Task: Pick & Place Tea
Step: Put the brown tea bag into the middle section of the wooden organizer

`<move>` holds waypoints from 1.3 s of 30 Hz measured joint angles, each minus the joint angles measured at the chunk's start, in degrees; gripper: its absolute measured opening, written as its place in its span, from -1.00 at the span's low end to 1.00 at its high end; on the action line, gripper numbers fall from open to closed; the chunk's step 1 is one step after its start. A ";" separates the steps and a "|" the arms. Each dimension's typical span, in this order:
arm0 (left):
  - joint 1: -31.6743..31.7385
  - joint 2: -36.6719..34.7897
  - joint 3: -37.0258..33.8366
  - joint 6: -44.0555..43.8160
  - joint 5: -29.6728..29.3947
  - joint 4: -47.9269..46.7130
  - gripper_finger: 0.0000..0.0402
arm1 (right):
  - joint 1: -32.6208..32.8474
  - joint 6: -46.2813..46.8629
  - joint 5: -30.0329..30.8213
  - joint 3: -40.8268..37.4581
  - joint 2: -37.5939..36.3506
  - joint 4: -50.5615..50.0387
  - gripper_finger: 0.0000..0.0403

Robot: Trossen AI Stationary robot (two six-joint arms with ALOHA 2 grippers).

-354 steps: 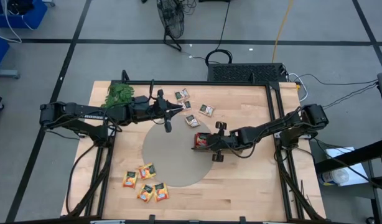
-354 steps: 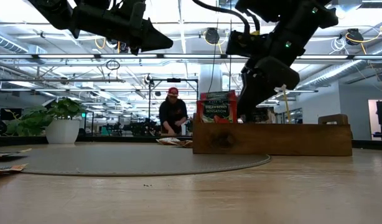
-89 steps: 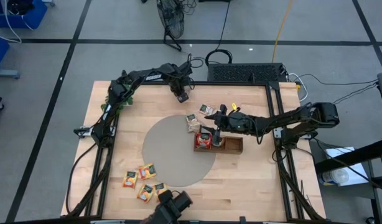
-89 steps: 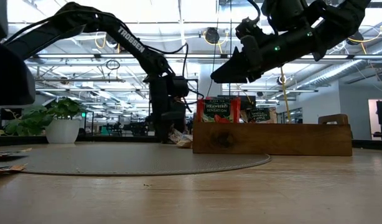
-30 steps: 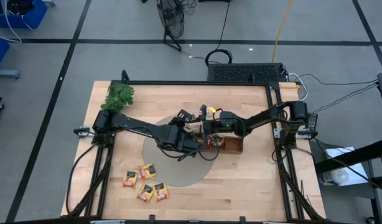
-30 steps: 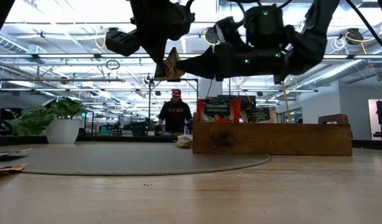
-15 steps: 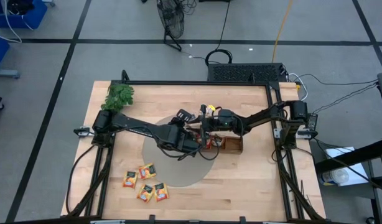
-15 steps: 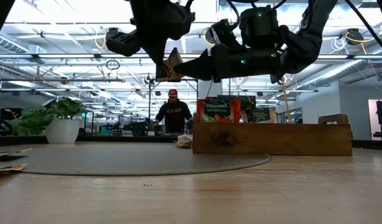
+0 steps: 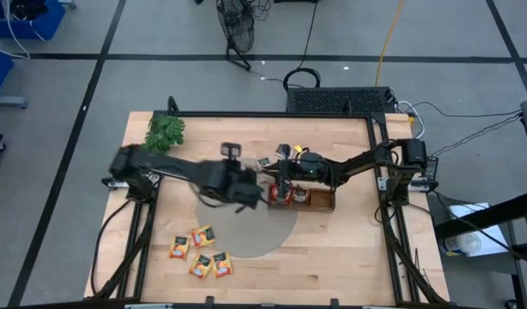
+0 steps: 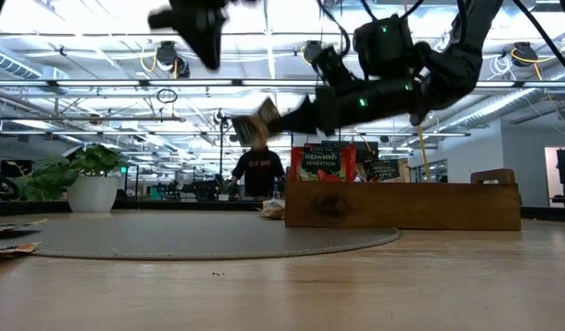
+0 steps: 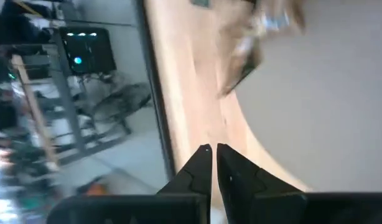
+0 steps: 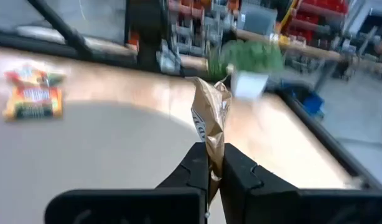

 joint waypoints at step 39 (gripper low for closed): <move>22.26 -15.44 -55.41 -0.42 55.37 134.03 0.38 | 10.10 -10.45 19.05 -19.71 -13.77 33.92 -0.96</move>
